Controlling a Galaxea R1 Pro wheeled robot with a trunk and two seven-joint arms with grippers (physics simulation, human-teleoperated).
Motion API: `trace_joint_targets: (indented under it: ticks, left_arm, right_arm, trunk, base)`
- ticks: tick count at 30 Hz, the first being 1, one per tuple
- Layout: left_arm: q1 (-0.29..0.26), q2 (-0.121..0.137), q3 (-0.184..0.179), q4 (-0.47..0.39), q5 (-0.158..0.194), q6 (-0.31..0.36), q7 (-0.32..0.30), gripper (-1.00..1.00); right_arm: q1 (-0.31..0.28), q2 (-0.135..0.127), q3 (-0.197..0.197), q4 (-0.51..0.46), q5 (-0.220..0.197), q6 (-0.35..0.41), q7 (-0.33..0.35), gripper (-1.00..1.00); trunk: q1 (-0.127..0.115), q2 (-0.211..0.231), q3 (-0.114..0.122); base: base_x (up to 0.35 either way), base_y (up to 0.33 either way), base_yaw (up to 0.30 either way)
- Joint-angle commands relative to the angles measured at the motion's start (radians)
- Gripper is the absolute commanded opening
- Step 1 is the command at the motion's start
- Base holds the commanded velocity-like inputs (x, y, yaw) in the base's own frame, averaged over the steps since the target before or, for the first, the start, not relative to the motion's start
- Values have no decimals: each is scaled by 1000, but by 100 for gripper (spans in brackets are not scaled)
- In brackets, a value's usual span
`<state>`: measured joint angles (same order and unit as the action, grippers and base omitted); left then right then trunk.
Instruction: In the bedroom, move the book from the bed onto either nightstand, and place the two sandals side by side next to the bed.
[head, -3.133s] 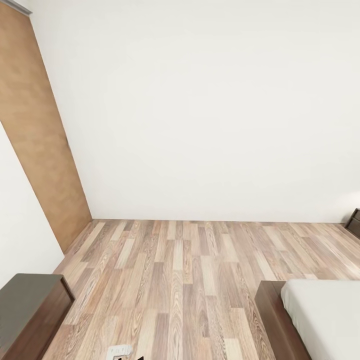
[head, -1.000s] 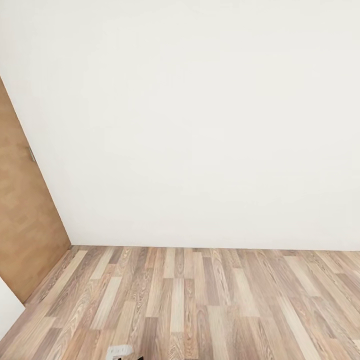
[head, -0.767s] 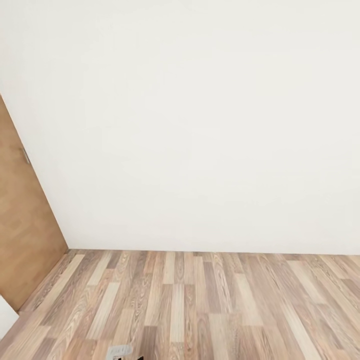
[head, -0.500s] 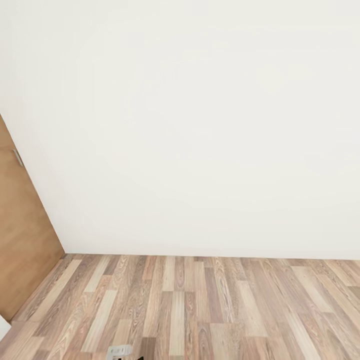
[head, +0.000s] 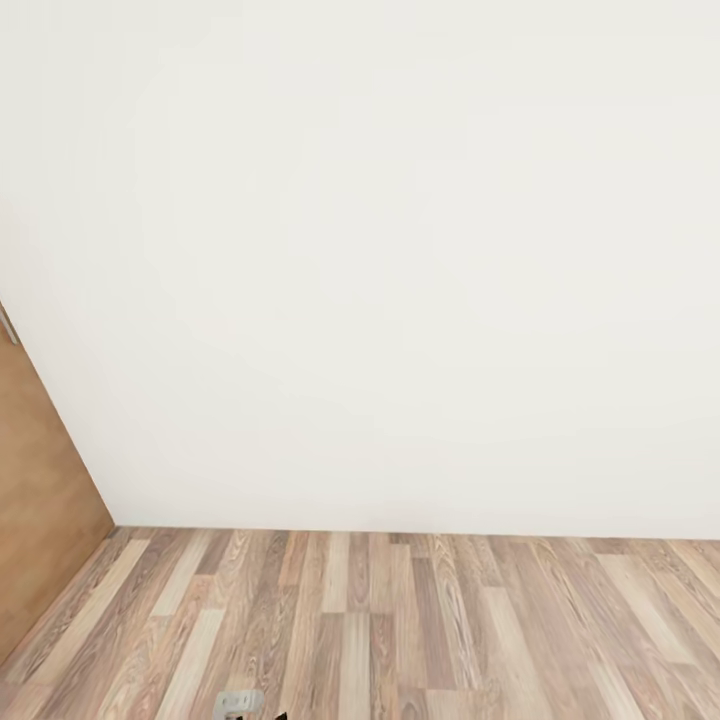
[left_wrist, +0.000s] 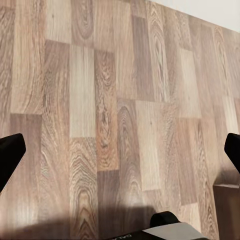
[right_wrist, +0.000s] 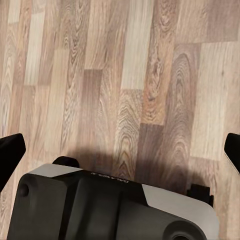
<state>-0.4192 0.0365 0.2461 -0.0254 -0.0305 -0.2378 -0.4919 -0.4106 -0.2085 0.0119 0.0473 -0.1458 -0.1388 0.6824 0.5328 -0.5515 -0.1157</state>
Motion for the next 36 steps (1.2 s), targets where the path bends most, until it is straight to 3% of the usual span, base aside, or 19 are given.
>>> trace_joint_targets:
  ticks: [1, 36]
  left_arm:
    - [-1, 0, 6, 1, -3, -3, -4, 100]
    - [-1, 0, 6, 2, -3, -3, -4, 100]
  right_arm:
    - [-2, 0, 2, 5, -7, -5, 5, 100]
    - [-2, 0, 2, 5, -6, -5, 5, 100]
  trunk:
    - [1, -2, -2]
    - [1, -2, -2]
  base:
    - [331, 0, 0]
    - [331, 0, 0]
